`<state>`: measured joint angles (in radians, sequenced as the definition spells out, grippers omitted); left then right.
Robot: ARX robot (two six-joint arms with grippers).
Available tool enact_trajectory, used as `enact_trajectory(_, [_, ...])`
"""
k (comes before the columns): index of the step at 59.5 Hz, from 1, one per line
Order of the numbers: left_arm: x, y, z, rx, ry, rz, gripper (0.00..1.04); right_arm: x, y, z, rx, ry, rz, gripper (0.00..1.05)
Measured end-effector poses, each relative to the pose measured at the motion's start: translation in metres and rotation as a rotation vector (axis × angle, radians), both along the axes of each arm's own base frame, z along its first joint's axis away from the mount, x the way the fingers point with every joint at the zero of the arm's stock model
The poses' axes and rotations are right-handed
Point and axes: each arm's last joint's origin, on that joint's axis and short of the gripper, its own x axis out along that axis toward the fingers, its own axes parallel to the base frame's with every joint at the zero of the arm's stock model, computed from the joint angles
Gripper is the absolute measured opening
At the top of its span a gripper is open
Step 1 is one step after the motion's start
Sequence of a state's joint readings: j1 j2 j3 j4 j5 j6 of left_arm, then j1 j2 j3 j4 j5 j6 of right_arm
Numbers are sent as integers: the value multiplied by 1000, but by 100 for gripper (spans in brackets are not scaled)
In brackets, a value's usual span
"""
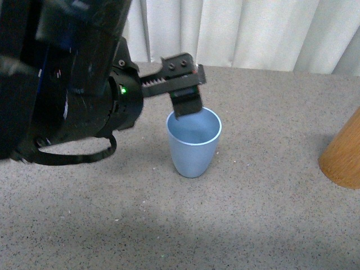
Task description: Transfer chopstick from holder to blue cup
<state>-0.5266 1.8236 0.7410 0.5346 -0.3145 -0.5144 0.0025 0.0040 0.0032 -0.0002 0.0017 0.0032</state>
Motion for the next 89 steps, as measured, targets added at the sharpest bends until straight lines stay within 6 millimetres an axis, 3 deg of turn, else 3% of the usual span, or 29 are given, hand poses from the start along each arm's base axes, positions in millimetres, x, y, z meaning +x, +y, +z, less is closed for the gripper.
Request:
enact_trajectory(6, [-19,40,0,130,-305,50,71,0,0,0,0,0,0,95])
enact_trajectory(14, [-49,104,30,185,-553,69,47,0,0,0,0,0,0,95])
enact_trajectory(20, [-79,148,22,231,-565,62,27,0,0,0,0,0,3,95])
enact_trajectory(25, [-110,160,12,254,-488,76,4,0,0,0,0,0,3,95])
enact_trajectory(38, [-159,160,41,266,-477,63,4,0,0,0,0,0,0,95])
enact_trajectory(48, [-194,161,46,269,-525,71,4,0,0,0,0,0,1,95])
enact_trajectory(79, [-197,161,48,269,-552,74,4,0,0,0,0,0,0,95])
enact_trajectory(84, [-198,161,48,269,-552,74,17,0,0,0,0,0,0,95])
enact_trajectory(86, [-197,161,48,269,-552,74,22,1,0,1,-16,-12,-60,95])
enact_trajectory(89, [-198,161,48,269,-552,74,31,5,-2,9,-36,-62,-293,95])
